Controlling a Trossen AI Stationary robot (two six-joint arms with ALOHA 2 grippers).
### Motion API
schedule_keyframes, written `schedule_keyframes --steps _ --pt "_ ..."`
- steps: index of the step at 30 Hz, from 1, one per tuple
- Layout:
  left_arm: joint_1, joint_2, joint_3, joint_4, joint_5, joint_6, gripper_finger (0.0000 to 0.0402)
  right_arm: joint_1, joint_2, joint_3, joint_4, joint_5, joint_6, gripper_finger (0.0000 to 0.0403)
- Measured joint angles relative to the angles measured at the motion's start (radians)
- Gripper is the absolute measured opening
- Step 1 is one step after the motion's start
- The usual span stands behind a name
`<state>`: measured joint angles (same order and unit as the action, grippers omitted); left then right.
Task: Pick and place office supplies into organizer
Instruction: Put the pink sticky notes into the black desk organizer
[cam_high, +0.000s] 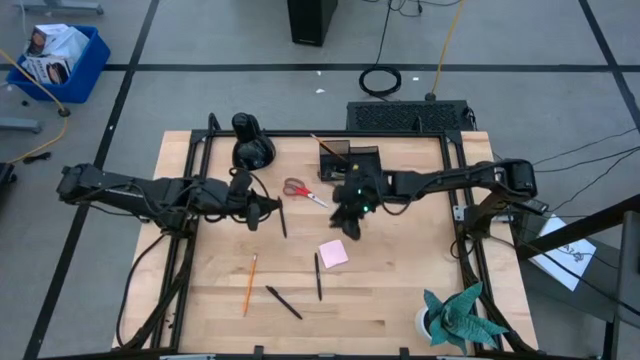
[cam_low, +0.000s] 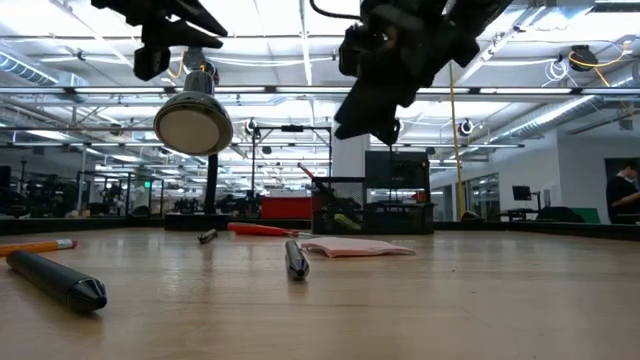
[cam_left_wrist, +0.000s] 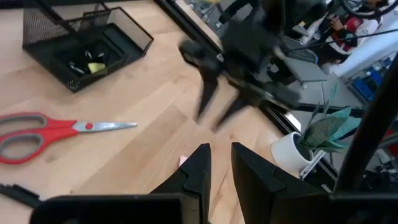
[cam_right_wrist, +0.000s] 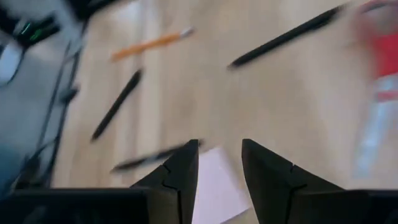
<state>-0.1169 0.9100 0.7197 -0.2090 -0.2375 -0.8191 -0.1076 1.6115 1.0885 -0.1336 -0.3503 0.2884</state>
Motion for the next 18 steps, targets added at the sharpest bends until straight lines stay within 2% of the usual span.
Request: schedule_keyframes --steps 3,6,9,13,18 --pt "0.0 0.0 0.0 0.0 -0.015 0.012 0.0067 0.048 0.0 0.0 -0.046 -0.021 -0.087 0.0114" --pt "0.0 0.0 0.0 -0.003 -0.026 0.013 0.0067 0.109 0.001 0.0 -0.042 -0.041 -0.266 0.0126" --pt "0.0 0.0 0.0 -0.003 -0.025 0.024 0.0067 0.163 0.029 0.001 -0.021 0.014 -0.387 0.0155" --pt "0.0 0.0 0.0 -0.006 -0.002 0.024 0.0067 0.175 0.101 -0.001 0.027 0.107 -0.408 0.0212" --pt "-0.003 0.0 0.0 -0.014 0.057 0.028 0.0067 0.191 0.226 0.0 0.115 0.137 -0.311 0.0299"
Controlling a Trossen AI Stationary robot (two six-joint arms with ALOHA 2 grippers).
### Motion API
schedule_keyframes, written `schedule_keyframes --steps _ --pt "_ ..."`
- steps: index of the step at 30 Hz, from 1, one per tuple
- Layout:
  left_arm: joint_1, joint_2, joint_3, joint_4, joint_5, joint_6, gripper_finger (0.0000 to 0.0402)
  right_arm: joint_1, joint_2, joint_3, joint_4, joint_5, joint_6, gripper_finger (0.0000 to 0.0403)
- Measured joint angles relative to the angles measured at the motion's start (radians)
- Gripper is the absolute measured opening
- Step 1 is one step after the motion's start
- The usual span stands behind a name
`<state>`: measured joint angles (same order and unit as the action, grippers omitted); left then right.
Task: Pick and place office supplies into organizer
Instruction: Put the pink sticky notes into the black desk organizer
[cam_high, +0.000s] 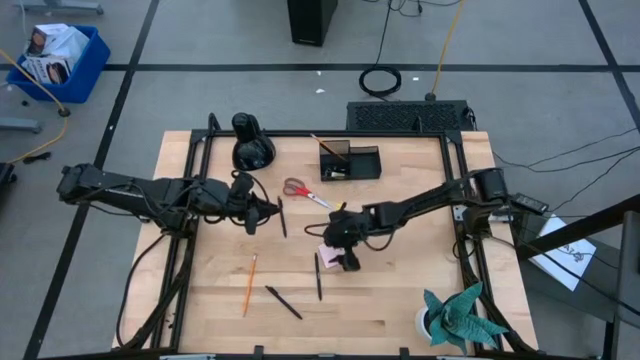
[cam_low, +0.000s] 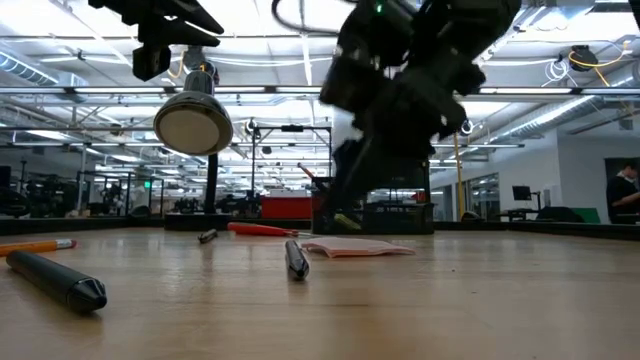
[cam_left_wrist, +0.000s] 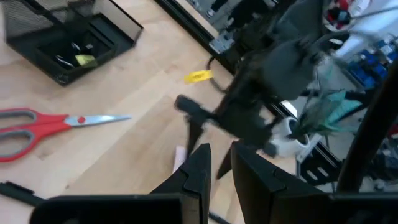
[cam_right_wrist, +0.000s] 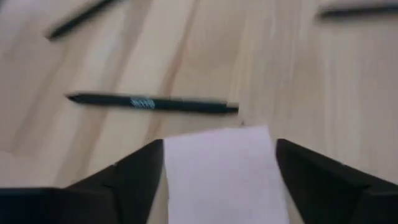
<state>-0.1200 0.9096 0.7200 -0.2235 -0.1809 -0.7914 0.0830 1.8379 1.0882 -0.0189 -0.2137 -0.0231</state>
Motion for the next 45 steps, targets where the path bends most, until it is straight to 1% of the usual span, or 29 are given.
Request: schedule_keyframes --steps 2,4,6,8,9,11,12,15,16,28,39,42,45 --pt "0.0 0.0 0.0 -0.007 0.013 0.0 0.0067 0.006 0.026 0.0 -0.001 0.009 0.017 0.0333" --pt "-0.004 0.0 0.0 -0.01 0.028 0.001 0.0067 0.016 0.025 0.0 -0.032 0.032 0.019 0.0362" --pt "-0.006 0.0 0.0 -0.013 0.032 0.001 0.0067 0.029 0.02 0.0 -0.064 0.075 -0.001 0.0384" --pt "-0.007 0.0 0.0 -0.012 0.033 0.0 0.0067 0.037 0.017 0.0 -0.083 0.106 -0.019 0.0396" --pt "-0.006 0.0 0.0 -0.012 0.027 0.001 0.0067 0.039 0.017 0.0 -0.072 0.1 -0.022 0.0396" --pt "-0.006 0.0 0.0 -0.012 0.017 0.003 0.0067 0.037 0.015 0.001 -0.08 0.021 -0.044 0.0395" --pt "-0.005 0.0 0.0 -0.011 0.014 0.003 0.0067 0.039 0.015 0.001 -0.086 0.001 -0.048 0.0395" --pt "-0.004 0.0 0.0 -0.011 0.009 0.003 0.0067 0.058 0.016 0.001 -0.091 0.104 -0.044 0.0395" --pt "-0.004 0.0 0.0 -0.011 0.008 0.003 0.0067 0.06 0.016 0.001 -0.087 0.111 -0.05 0.0395" --pt "-0.004 0.0 0.001 -0.004 -0.008 0.001 0.0067 0.063 0.08 0.002 -0.051 0.108 -0.12 0.0394" --pt "-0.004 0.0 0.001 -0.004 -0.01 0.001 0.0067 0.054 0.089 0.003 -0.047 0.082 -0.078 0.0392" --pt "-0.004 0.0 0.001 -0.004 -0.011 0.002 0.0067 0.053 0.089 0.003 -0.055 0.081 -0.067 0.038" --pt "-0.004 0.0 0.001 -0.003 -0.011 0.002 0.0067 0.053 0.089 0.003 -0.065 0.083 -0.068 0.0352"
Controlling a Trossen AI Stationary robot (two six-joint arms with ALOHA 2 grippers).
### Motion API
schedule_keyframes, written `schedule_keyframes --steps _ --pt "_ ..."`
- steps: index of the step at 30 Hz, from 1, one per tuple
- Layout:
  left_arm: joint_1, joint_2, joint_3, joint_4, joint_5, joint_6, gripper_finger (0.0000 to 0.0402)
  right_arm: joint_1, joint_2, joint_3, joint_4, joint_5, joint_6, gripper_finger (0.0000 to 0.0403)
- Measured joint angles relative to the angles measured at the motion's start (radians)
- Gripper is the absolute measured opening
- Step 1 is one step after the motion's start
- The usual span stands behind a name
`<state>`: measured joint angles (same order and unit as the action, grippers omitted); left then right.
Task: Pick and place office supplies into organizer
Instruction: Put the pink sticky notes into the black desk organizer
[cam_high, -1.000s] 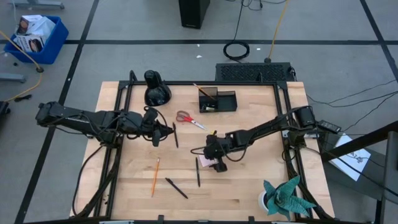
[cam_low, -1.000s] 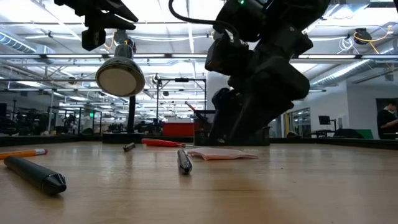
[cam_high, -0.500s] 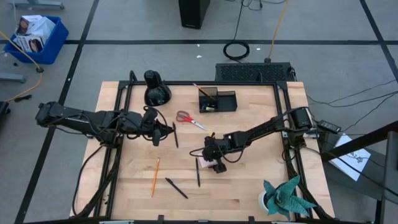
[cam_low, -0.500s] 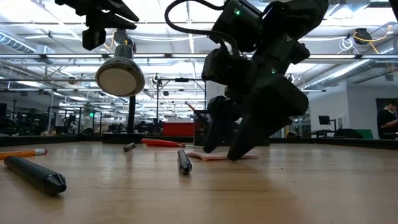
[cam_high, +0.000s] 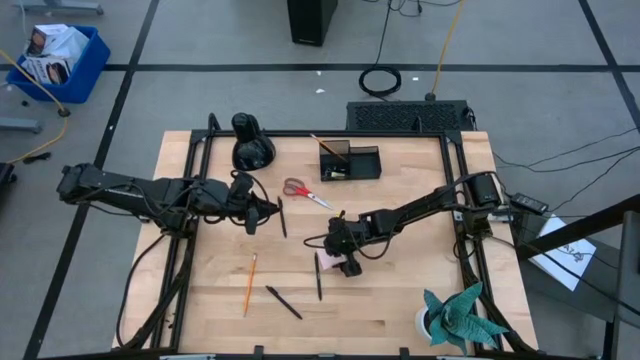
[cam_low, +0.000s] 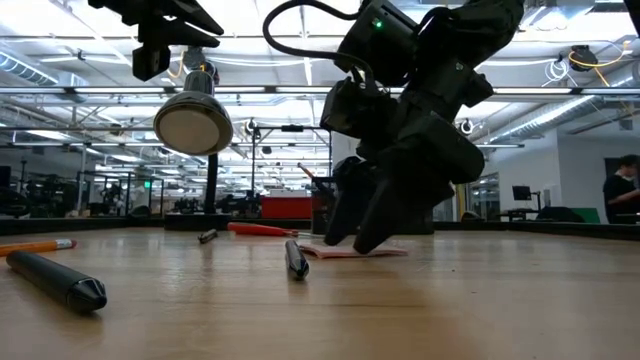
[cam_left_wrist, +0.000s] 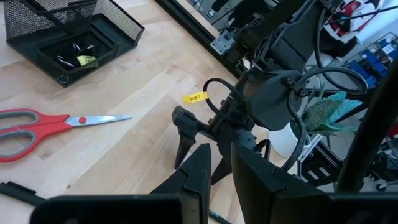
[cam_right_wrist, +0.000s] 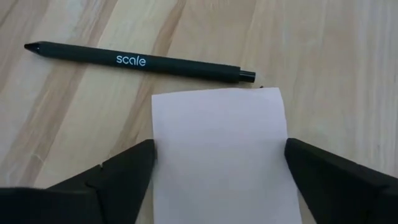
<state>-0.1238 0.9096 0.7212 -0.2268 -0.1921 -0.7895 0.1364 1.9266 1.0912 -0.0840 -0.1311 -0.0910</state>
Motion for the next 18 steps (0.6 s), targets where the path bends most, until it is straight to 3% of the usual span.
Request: schedule_keyframes --steps 9,18 --pt "0.0 0.0 0.0 0.0 -0.001 0.0 0.0067 0.002 0.058 0.0 0.009 -0.005 -0.006 0.0279" --pt "0.0 0.0 0.0 0.0 0.0 0.003 0.0067 0.002 0.012 -0.001 0.008 0.029 0.018 0.0254"
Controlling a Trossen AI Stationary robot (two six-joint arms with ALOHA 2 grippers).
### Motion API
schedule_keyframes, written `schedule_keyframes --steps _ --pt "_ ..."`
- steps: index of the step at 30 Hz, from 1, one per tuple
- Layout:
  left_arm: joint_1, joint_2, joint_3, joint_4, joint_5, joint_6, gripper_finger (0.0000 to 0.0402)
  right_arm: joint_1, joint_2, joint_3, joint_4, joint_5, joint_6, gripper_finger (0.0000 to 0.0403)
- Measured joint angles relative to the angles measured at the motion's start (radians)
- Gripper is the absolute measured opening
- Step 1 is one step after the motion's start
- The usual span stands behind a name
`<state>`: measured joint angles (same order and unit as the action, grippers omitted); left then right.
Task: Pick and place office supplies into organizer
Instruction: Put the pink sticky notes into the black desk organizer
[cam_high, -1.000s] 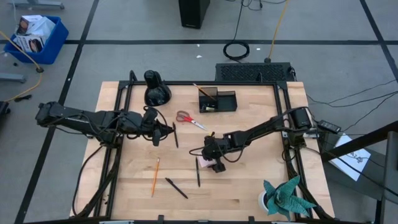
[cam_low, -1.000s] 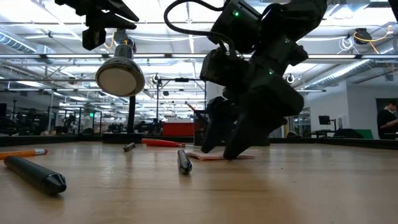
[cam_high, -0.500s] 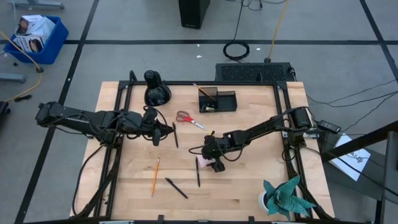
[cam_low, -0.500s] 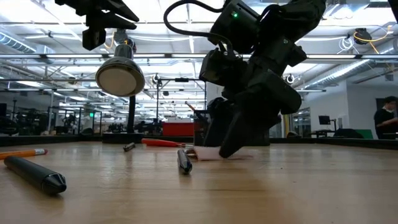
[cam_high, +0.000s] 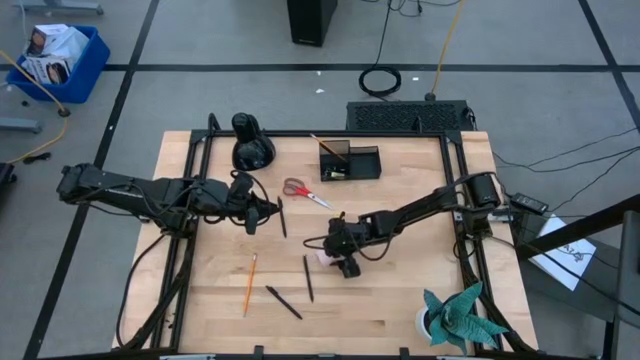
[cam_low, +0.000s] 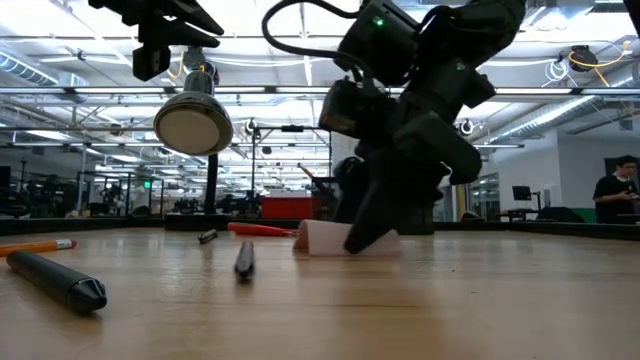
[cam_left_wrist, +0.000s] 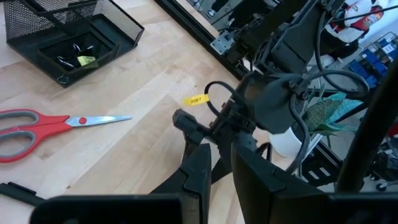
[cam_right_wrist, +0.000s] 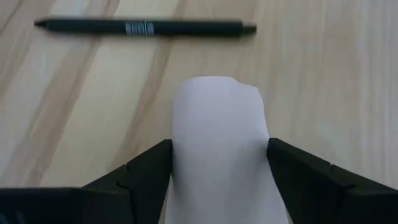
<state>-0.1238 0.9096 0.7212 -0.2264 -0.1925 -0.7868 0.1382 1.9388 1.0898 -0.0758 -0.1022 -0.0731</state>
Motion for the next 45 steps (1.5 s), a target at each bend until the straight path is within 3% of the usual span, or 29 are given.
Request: schedule_keyframes --steps 5,25,30,37,45 --pt "0.0 0.0 0.0 0.0 -0.007 0.005 0.0067 -0.021 -0.049 -0.004 -0.041 0.049 0.005 0.0253" --pt "0.0 0.0 0.0 -0.001 -0.019 0.008 0.0067 -0.106 -0.14 -0.003 -0.162 0.052 -0.008 0.0253" --pt "0.004 0.0 0.0 0.001 -0.026 0.03 0.0067 -0.128 -0.192 -0.003 -0.209 0.104 -0.053 0.0253" --pt "0.007 0.0 0.0 0.023 -0.026 0.032 0.0067 -0.191 -0.284 -0.002 -0.279 0.139 -0.053 0.0253" --pt "0.006 0.0 0.0 0.023 -0.026 0.032 0.0067 -0.299 -0.394 -0.002 -0.378 0.184 -0.157 0.0253"
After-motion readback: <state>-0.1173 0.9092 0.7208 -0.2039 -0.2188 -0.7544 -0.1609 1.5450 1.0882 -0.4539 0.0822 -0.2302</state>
